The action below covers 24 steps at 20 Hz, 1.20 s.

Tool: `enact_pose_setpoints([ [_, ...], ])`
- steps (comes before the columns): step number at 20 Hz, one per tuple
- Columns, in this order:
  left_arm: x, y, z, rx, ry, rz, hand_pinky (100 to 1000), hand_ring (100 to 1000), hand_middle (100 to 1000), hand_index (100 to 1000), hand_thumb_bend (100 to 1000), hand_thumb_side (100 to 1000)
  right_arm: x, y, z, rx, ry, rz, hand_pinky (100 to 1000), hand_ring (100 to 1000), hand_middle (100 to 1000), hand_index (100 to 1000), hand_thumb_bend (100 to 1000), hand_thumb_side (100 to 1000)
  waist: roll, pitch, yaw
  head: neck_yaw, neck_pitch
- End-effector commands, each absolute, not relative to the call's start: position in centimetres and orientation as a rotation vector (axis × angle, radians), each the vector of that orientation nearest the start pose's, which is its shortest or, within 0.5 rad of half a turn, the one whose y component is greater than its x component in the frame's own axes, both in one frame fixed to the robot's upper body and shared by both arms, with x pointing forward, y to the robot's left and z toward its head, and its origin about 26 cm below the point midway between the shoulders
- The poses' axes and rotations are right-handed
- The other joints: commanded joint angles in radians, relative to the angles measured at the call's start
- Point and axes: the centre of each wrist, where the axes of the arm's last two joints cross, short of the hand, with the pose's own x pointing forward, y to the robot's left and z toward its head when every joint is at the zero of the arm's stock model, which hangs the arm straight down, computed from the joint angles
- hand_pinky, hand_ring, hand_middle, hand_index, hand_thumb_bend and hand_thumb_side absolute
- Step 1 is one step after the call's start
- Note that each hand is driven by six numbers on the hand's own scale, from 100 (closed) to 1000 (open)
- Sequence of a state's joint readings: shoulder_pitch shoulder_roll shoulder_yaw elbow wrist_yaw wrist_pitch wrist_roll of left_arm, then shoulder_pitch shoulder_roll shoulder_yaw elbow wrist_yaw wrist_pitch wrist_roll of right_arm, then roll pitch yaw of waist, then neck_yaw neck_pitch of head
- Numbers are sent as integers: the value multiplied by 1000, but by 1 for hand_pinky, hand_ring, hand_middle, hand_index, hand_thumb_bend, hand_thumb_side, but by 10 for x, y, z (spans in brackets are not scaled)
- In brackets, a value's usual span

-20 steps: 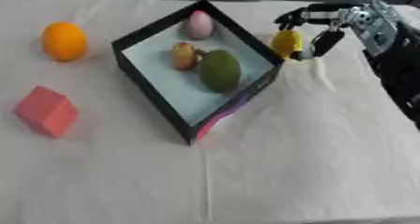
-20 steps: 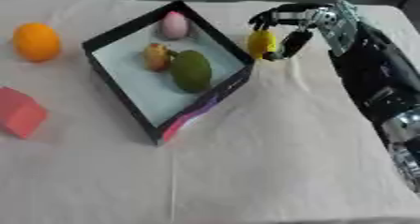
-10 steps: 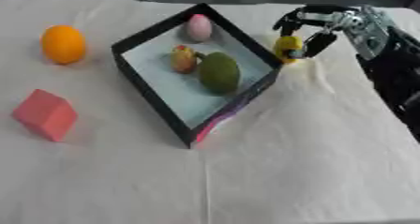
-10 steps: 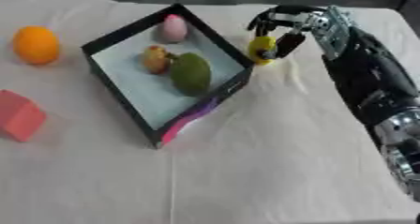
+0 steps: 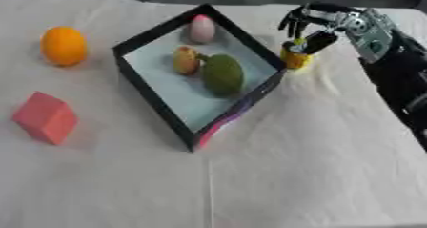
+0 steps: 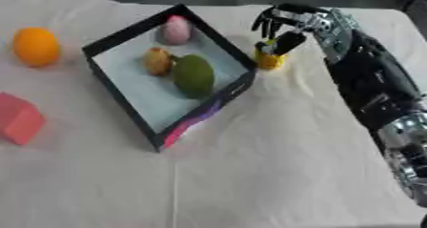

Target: Pick up objects on the table and place them in the box.

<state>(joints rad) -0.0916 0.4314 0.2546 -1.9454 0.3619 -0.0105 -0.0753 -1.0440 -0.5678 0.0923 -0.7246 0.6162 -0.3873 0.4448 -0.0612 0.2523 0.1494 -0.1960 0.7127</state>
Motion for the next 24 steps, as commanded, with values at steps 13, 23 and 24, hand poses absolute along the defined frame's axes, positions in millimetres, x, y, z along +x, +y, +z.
enact_pose_setpoints([
  [13, 270, 362, 176, 96, -2124, -155, 930, 840, 771, 846, 100, 717, 478, -355, 284, -805, -1473, 1559, 955, 872, 837, 957, 453, 367, 20, -12, -7, -5, -10],
  [23, 269, 363, 175, 97, -2122, -167, 932, 841, 772, 846, 100, 716, 478, -367, 278, -864, -1360, 1654, 956, 886, 847, 959, 450, 409, 23, -13, -15, 1, -15],
  [24, 269, 363, 175, 96, -2122, -167, 932, 841, 773, 846, 100, 714, 479, -367, 277, -871, -1357, 1655, 958, 888, 850, 968, 449, 399, 24, -13, -15, 1, -16],
])
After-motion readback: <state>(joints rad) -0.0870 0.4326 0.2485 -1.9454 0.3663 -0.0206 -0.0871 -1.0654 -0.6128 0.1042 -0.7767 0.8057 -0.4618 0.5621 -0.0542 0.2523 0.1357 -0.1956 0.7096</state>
